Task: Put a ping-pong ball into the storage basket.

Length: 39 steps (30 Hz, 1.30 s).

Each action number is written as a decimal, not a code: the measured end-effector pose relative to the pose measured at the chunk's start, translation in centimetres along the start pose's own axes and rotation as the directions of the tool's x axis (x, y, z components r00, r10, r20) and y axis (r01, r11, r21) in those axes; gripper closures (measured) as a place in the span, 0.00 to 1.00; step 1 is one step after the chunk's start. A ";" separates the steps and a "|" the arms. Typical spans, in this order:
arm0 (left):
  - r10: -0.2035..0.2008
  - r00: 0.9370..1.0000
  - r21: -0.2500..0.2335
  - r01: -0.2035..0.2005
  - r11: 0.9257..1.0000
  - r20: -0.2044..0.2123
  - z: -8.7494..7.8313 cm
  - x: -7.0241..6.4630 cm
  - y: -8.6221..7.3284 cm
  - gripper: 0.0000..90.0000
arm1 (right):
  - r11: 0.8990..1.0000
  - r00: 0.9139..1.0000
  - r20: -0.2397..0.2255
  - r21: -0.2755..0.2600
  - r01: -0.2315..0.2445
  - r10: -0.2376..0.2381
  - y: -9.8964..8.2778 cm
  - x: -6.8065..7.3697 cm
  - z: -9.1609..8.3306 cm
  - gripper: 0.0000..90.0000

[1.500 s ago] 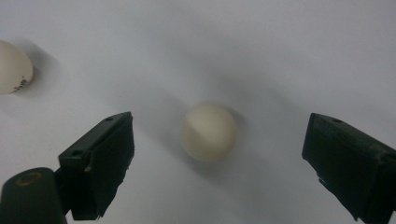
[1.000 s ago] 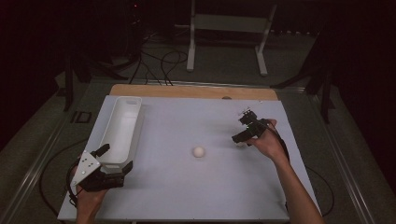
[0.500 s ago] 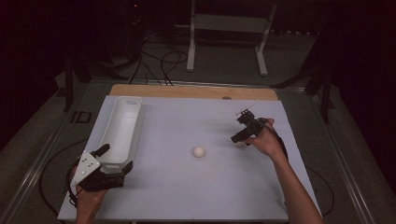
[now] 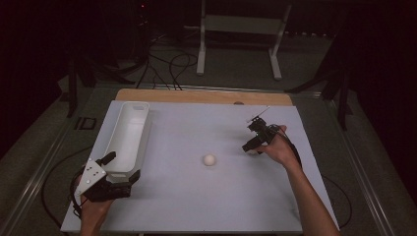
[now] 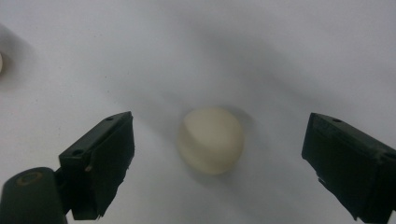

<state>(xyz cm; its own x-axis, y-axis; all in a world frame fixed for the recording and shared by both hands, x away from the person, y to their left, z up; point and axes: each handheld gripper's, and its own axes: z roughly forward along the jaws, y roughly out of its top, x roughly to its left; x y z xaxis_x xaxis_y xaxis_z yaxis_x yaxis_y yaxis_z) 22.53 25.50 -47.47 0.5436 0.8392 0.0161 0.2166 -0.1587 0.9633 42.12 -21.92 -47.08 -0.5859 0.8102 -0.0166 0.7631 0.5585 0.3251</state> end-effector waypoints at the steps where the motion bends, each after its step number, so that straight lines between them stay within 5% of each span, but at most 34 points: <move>1: -0.001 1.000 0.000 0.001 1.000 0.000 0.0 0.0 0.0 0.01 | 1.000 1.000 0.000 0.001 0.000 0.000 0.0 0.0 0.0 0.10; 18: -0.001 1.000 -0.001 0.001 1.000 -0.002 0.0 0.0 0.0 0.01 | 0.999 1.000 -0.015 0.048 0.003 -0.002 0.5 0.2 0.7 0.10; 39: 0.003 1.000 0.003 -0.003 1.000 -0.005 0.0 0.0 0.0 0.01 | 0.997 1.000 0.006 0.079 0.002 -0.003 0.5 0.4 1.2 0.25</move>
<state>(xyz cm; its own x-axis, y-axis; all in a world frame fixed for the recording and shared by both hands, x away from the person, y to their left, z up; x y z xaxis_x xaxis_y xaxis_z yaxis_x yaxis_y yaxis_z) 22.51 25.54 -47.48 0.5399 0.8415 0.0203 0.2171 -0.1625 0.9625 42.55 -21.09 -48.03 -0.5863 0.8097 -0.0234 0.7808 0.5726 0.2497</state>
